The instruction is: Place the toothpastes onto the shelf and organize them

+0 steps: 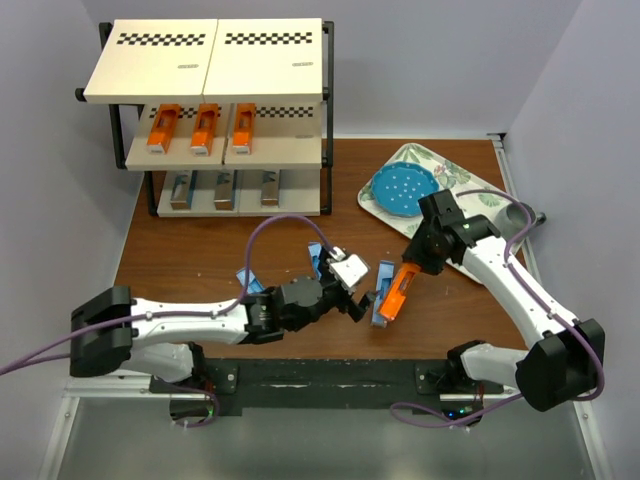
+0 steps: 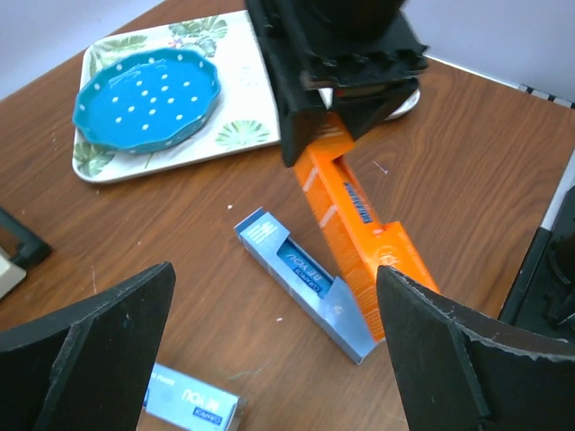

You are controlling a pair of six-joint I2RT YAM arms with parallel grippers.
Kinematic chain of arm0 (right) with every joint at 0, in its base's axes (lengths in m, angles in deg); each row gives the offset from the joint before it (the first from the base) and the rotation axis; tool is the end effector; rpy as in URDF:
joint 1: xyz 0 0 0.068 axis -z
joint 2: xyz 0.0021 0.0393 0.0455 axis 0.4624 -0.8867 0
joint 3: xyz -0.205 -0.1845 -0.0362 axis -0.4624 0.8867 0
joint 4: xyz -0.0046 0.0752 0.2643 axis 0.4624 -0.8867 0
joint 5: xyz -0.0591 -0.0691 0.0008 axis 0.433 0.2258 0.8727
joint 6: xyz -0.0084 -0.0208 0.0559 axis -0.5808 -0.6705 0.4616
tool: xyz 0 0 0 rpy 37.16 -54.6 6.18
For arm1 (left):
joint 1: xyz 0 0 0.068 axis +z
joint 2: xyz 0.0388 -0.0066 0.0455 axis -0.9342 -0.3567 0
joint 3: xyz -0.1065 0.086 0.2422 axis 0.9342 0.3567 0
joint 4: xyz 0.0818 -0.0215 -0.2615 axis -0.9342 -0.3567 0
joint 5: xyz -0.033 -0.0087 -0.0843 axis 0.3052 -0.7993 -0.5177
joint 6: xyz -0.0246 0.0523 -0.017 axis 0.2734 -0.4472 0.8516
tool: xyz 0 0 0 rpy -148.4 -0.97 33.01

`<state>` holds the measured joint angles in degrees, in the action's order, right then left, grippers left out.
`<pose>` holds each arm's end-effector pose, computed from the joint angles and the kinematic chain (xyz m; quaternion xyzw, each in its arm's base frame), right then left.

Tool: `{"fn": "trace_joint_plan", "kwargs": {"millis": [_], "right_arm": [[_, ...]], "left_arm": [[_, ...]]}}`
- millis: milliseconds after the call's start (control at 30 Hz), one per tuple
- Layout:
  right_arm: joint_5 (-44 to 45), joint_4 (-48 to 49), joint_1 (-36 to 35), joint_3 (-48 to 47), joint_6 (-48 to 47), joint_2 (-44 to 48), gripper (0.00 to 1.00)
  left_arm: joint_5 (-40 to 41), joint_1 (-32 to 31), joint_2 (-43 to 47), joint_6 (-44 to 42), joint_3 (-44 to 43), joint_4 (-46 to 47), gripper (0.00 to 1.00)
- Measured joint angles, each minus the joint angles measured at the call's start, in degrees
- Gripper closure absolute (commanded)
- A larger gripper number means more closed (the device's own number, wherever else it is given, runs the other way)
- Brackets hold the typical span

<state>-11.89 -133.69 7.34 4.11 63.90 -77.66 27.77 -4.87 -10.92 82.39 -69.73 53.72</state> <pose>0.2311 0.0790 0.2672 0.2718 0.9352 0.0780 0.2131 0.1025 -0.2961 0.2631 0.3281 0.6797 -0.2846 0.5911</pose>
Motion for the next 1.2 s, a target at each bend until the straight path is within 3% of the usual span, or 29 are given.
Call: {"fn": "trace_joint_plan", "kwargs": {"millis": [267,667,1133,1200], "right_arm": [[-2.6,0.6,0.2,-0.1,3.9,0.0,0.77],[-4.5,2.4,1.5,-0.6,5.2,0.0,0.77],[-7.1,4.8,3.1,-0.6,5.4,0.0,0.77],[-7.2,4.8,3.3,-0.6,5.4,0.0,0.76]], "left_arm": [[5.7,-6.9,-7.8,-8.2,-0.1,9.0,0.0],[14.5,-9.8,-17.2,-9.3,-3.8,11.6,0.05],[20.7,-9.8,-23.2,-6.0,-9.5,9.5,0.41],[21.3,-9.7,-23.2,-5.8,-9.7,9.3,0.5]]}}
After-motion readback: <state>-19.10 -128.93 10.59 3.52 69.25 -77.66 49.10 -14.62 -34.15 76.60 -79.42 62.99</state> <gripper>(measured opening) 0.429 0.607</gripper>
